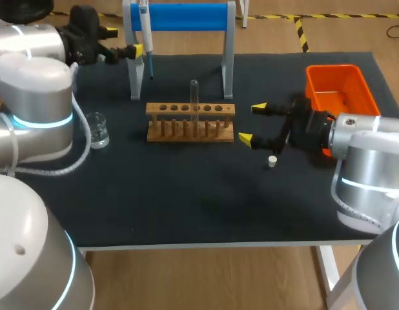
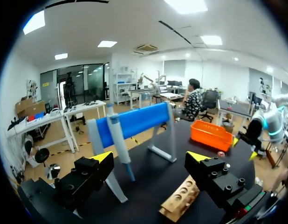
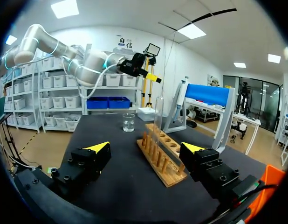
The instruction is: Invert the test tube, pick up the pipette, mount the tip to pipette, aspirate from beaker and dispense into the tube, eject the tip, return the pipette, and cap with the stopper.
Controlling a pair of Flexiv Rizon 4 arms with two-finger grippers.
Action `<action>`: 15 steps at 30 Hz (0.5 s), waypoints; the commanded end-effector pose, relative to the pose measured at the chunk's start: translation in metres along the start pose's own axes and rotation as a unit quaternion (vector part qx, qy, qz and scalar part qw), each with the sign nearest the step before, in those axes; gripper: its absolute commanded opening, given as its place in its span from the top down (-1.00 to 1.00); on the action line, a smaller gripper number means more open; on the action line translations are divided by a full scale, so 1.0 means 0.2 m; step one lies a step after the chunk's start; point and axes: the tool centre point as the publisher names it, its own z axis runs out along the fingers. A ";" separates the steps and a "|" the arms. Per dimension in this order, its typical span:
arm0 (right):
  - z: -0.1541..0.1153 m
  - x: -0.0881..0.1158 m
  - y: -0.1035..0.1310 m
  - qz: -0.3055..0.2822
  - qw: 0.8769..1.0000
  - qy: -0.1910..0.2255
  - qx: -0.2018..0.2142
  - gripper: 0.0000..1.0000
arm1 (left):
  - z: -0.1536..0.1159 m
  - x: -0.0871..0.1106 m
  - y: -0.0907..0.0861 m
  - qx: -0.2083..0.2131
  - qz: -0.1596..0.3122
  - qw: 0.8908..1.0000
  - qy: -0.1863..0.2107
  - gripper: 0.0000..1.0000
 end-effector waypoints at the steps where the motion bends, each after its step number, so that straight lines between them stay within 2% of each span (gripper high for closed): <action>1: 0.00 0.00 0.00 0.000 1.000 -0.001 0.000 -1.00 | -0.05 0.14 0.09 0.029 0.014 0.999 0.004 -1.00; 15: 0.00 0.00 0.00 0.000 1.000 -0.001 0.000 -1.00 | -0.09 0.37 0.22 0.048 0.049 0.995 0.066 -1.00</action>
